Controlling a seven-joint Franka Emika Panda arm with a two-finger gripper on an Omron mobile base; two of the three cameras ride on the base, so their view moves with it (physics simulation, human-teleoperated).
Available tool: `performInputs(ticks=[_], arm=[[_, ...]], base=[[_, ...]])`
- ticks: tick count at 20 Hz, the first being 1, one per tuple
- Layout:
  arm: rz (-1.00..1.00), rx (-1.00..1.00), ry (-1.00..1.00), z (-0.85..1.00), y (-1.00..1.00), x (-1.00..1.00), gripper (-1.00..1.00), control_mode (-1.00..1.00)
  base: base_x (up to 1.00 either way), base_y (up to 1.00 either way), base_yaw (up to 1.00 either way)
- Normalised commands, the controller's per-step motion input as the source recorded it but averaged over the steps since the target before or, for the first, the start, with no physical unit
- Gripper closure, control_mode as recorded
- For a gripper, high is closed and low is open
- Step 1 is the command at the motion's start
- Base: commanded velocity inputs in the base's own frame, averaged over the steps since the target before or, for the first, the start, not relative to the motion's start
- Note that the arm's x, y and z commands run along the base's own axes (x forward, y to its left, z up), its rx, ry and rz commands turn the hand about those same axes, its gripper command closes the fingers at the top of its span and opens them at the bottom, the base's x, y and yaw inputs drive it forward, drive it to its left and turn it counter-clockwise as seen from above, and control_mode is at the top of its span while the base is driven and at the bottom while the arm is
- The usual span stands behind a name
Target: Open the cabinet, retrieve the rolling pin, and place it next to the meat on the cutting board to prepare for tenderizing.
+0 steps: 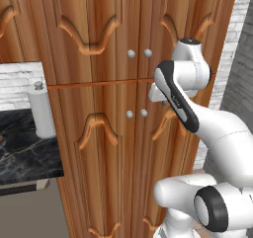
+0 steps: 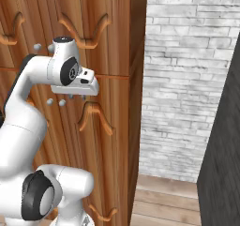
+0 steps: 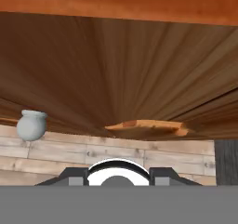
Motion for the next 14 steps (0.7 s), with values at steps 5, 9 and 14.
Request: performInputs(ticks=[5,9,14], arm=[[0.00,0.00,0.00,-0.02,0.02,-0.23,-1.00,-1.00],[0.00,0.00,-0.17,0.00,0.29,-0.31,-1.00,-1.00],[0.00,0.03,-0.26,0.37,0.13,-0.15,-1.00,-1.00]], base=[[0.00,0.00,0.00],[0.00,0.00,0.00],[0.00,0.00,0.00]])
